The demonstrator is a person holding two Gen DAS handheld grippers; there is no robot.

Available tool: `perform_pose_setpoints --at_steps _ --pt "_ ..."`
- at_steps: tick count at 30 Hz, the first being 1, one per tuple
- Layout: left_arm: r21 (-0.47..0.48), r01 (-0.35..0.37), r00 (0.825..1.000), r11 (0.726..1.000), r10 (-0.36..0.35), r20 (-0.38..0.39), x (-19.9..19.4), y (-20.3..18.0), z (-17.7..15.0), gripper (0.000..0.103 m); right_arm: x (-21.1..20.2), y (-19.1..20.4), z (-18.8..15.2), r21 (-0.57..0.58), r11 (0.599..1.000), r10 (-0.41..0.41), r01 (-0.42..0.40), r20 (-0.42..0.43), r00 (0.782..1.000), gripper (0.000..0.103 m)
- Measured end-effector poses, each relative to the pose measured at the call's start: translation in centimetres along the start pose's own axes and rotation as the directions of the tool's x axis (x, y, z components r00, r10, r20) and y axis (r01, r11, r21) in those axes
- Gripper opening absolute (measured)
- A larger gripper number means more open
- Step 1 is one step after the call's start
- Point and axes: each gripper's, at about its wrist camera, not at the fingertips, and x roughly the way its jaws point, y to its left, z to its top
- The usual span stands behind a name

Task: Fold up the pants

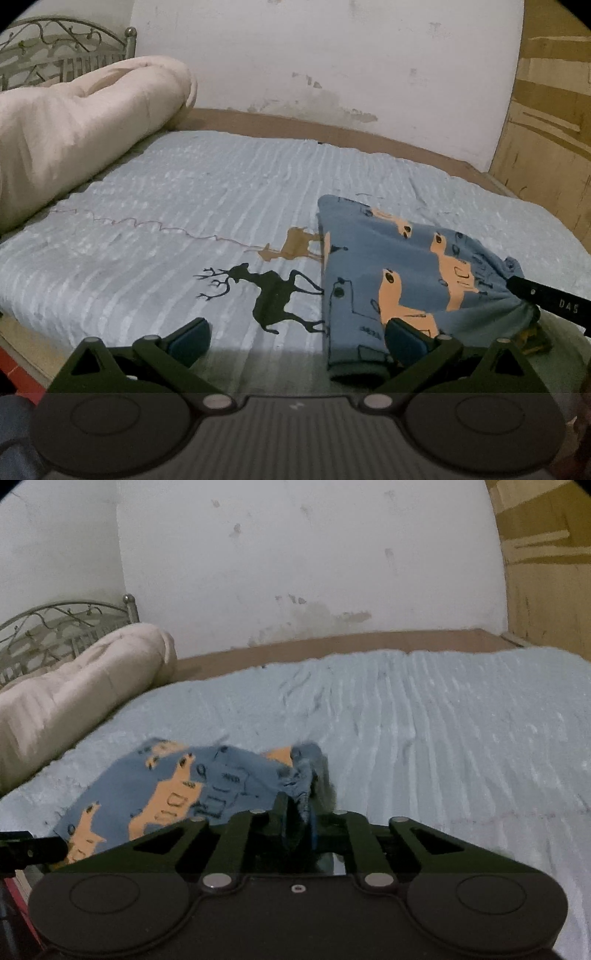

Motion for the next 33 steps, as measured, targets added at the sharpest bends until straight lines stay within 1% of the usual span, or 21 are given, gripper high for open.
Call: perform_pose_setpoints --at_steps 1,2,3,4,5,7,8,10,11,14,16,21,25,27,29,31,33 --pt "0.001 0.003 1.000 1.000 -0.003 0.001 -0.1 0.0 0.1 0.102 -0.2 -0.1 -0.2 0.005 1.000 -0.005 0.005 0.006 1.000 0.018" --pt "-0.003 0.007 1.000 1.000 -0.007 0.003 -0.2 0.1 0.2 0.102 -0.5 -0.1 -0.2 0.008 1.000 -0.010 0.010 0.014 1.000 0.027" --pt "-0.010 0.010 1.000 1.000 -0.010 0.007 -0.3 0.2 0.4 0.102 -0.8 -0.1 -0.1 0.008 1.000 -0.021 0.020 0.024 0.999 0.033" --pt "-0.020 0.013 1.000 1.000 -0.013 0.012 -0.3 0.3 0.6 0.102 -1.0 0.1 0.0 0.002 0.999 -0.035 0.035 0.036 0.999 0.050" --pt "-0.028 0.014 1.000 1.000 -0.014 0.017 -0.3 0.3 0.8 0.102 -1.2 0.2 0.2 -0.006 0.999 -0.046 0.046 0.051 0.998 0.069" --pt "-0.038 0.014 1.000 0.999 -0.013 0.020 -0.1 0.2 1.2 0.102 -1.4 0.4 0.5 -0.013 0.999 -0.041 0.042 0.075 0.996 0.086" --pt "-0.039 0.011 1.000 0.999 -0.010 0.015 0.1 0.2 1.2 0.102 -1.4 0.5 0.6 -0.011 1.000 -0.029 0.030 0.080 0.996 0.089" --pt "-0.032 -0.005 1.000 0.999 0.004 -0.019 0.7 0.1 0.9 0.102 -1.0 0.9 0.5 -0.014 0.999 -0.031 0.032 0.065 0.997 0.092" --pt "-0.021 -0.012 0.999 1.000 0.011 -0.030 0.9 0.0 0.6 0.102 -0.7 1.2 0.3 -0.024 0.999 -0.047 0.048 0.050 0.998 0.093" --pt "0.029 -0.018 1.000 0.999 0.019 -0.017 0.6 -0.2 -0.1 0.102 -0.2 1.7 -0.9 -0.064 0.993 -0.101 0.101 0.002 0.995 0.095" --pt "0.039 -0.011 1.000 0.999 0.012 -0.020 0.4 -0.1 -0.4 0.102 -0.7 1.4 -2.1 -0.064 0.992 -0.108 0.107 -0.001 0.994 0.097" --pt "0.075 0.002 1.000 0.997 0.000 -0.020 0.0 0.0 -1.3 0.102 -2.7 0.8 -4.2 -0.091 0.991 -0.096 0.099 0.033 0.995 0.101" --pt "0.118 0.001 0.999 0.993 0.003 -0.034 -0.4 -0.2 -1.9 0.102 -3.3 0.8 -4.7 -0.093 0.991 -0.090 0.094 0.044 0.995 0.102" --pt "0.127 0.004 0.999 0.992 0.002 -0.043 -0.8 -0.3 -1.6 0.102 -3.7 0.8 -4.4 -0.087 0.993 -0.081 0.086 0.063 0.995 0.102" --pt "0.102 0.023 0.999 0.994 -0.019 -0.039 -1.4 -0.1 -0.9 0.102 -4.5 0.8 -3.5 -0.087 0.994 -0.056 0.066 0.115 0.992 0.102" --pt "0.071 0.044 0.999 0.996 -0.044 -0.009 -1.9 0.1 0.2 0.102 -4.9 1.0 -2.5 -0.110 0.992 -0.036 0.054 0.162 0.986 0.102" --pt "0.064 0.045 0.999 0.997 -0.046 0.019 -1.7 -0.1 1.6 0.102 -4.4 1.2 -1.4 -0.141 0.988 -0.035 0.060 0.174 0.984 0.102"
